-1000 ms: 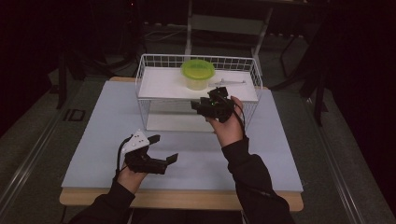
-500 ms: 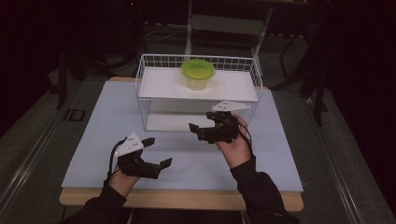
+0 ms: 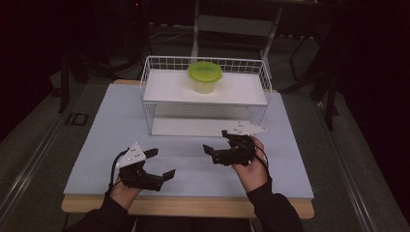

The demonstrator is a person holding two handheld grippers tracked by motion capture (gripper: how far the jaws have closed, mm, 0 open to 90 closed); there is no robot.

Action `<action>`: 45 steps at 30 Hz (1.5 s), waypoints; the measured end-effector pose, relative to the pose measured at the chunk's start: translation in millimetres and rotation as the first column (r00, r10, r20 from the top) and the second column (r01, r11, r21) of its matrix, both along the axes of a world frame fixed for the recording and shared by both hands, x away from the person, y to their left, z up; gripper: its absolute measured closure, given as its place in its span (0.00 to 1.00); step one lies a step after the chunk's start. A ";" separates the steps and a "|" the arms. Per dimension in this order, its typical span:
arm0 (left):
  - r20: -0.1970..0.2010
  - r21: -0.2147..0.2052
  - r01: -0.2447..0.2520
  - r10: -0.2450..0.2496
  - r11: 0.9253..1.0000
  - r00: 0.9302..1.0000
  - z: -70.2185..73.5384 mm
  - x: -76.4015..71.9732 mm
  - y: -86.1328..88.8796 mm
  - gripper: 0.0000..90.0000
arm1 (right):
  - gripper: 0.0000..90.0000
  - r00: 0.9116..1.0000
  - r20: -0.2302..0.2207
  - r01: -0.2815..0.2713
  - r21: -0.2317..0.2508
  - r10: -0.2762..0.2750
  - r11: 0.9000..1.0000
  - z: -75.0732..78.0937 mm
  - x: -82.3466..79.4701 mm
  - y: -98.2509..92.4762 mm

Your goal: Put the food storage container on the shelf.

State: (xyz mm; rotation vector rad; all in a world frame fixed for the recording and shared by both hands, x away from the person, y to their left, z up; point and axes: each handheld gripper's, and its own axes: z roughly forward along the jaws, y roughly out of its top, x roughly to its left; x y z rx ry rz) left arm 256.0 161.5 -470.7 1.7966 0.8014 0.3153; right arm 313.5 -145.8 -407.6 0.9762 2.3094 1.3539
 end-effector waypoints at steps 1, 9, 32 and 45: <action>0.002 -0.003 -0.002 0.002 1.000 1.000 -0.6 -0.1 0.1 0.03 | 0.17 1.000 -0.001 0.001 -0.006 -0.001 1.000 -3.7 -2.1 -2.4; -0.004 0.016 0.015 -0.015 1.000 1.000 -7.7 1.0 0.3 0.03 | 0.17 0.999 -0.026 0.022 0.000 -0.022 1.000 -29.7 -10.8 -28.7; -0.006 0.028 0.061 -0.061 0.998 0.998 -12.1 -1.7 -4.4 0.03 | 0.17 0.997 -0.072 0.017 -0.063 -0.022 0.998 -73.3 -35.1 -76.5; -0.006 0.035 0.048 -0.048 0.998 0.999 -15.8 -0.7 2.4 0.03 | 0.17 0.996 -0.075 0.047 -0.097 -0.054 0.994 -83.3 -27.0 -85.5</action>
